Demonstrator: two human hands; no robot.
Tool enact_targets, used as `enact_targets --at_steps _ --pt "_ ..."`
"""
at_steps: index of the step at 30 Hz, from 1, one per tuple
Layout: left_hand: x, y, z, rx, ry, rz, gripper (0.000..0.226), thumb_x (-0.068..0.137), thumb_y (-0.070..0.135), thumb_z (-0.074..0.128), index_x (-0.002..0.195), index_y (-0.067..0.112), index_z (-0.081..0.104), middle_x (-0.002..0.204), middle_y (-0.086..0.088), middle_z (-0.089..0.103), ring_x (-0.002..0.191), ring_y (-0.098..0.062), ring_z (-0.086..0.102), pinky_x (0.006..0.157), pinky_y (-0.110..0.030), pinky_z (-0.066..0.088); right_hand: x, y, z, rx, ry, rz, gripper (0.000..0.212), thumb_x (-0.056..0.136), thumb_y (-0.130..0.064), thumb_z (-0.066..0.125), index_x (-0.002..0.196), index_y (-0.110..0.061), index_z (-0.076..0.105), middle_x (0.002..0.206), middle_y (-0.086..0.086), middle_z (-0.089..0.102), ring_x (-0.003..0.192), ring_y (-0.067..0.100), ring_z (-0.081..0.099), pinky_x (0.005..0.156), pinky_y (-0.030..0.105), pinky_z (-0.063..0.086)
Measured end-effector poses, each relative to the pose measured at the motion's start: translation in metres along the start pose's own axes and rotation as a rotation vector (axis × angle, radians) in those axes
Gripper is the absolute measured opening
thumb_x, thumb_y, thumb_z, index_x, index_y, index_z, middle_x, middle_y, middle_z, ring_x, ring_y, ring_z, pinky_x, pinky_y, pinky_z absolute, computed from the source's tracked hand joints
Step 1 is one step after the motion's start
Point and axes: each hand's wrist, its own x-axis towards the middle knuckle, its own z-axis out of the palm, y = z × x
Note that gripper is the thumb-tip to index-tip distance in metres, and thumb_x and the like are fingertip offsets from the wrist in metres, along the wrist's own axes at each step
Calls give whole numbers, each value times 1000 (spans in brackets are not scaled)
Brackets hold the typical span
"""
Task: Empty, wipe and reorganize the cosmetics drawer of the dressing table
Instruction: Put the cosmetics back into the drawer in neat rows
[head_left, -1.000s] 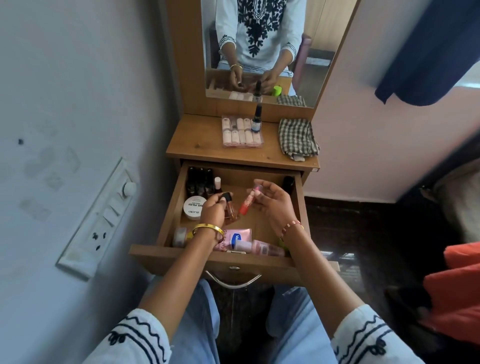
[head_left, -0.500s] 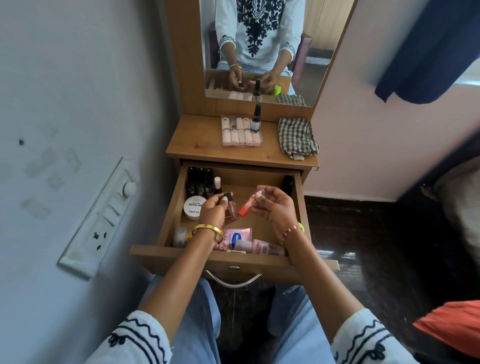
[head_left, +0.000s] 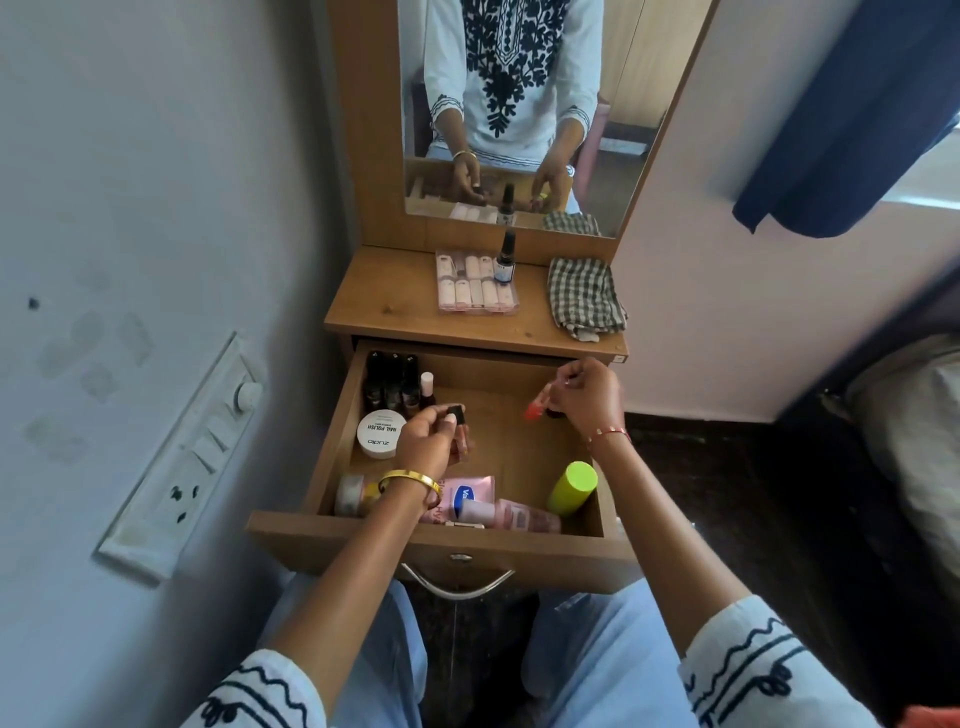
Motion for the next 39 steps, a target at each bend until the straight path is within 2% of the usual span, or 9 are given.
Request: enact_targets --at_steps 3,7,12,18,20,25,31,36,39 --pt "-1 0 0 -14 -14 3 25 96 10 42 116 7 56 77 -2 61 69 -13 61 61 -21 54 7 12 -3 -228 -1 2 23 77 8 48 70 -13 54 76 19 70 68 26 69 58 17 53" --pt "-3 2 2 -4 -23 17 24 96 9 42 115 6 56 76 -1 60 68 -12 60 53 -14 53 14 19 -2 -384 -58 1 22 80 9 52 95 -3 63 84 21 71 82 27 69 70 24 51" --pt "-2 1 2 17 -28 26 24 96 10 43 116 8 57 79 0 61 71 -12 61 66 -24 53 15 15 1 -623 -112 -74 20 84 1 50 98 1 64 97 18 66 93 34 63 82 37 53" --pt "-1 -1 2 36 -32 62 24 96 10 43 114 7 57 74 -2 61 72 -14 61 75 -30 53 13 10 3 -783 -137 -156 17 78 9 52 73 -6 56 85 20 62 77 29 59 70 33 50" --pt "-1 -1 2 43 -31 70 24 95 9 43 114 6 57 74 -2 60 71 -14 61 74 -29 53 13 9 3 -773 -143 -156 15 77 9 52 77 -5 57 89 21 63 82 33 63 72 35 51" --pt "-1 -1 2 63 -25 73 25 95 12 46 117 8 57 86 -5 64 72 -11 62 73 -27 53 14 2 -3 -751 -167 -103 23 87 -3 50 108 -2 59 97 16 60 100 36 60 86 40 51" --pt "-4 0 1 76 -61 113 23 91 10 53 112 11 61 84 -3 65 78 -15 61 69 -24 53 2 -7 -5 -678 -150 -161 23 86 -2 52 108 -1 59 96 13 58 97 35 61 85 42 53" --pt "-4 2 0 12 -93 87 24 89 8 55 113 8 60 86 -5 65 73 -14 61 69 -29 55 -21 -22 17 -515 -331 -158 21 87 -12 61 107 -7 66 107 10 68 94 19 63 88 26 49" --pt "-4 2 -1 -23 -103 66 24 89 7 56 113 8 60 83 -4 65 70 -14 62 63 -27 57 -37 -23 29 -452 -386 -197 22 87 -7 58 106 -8 68 101 10 70 81 11 57 75 19 44"
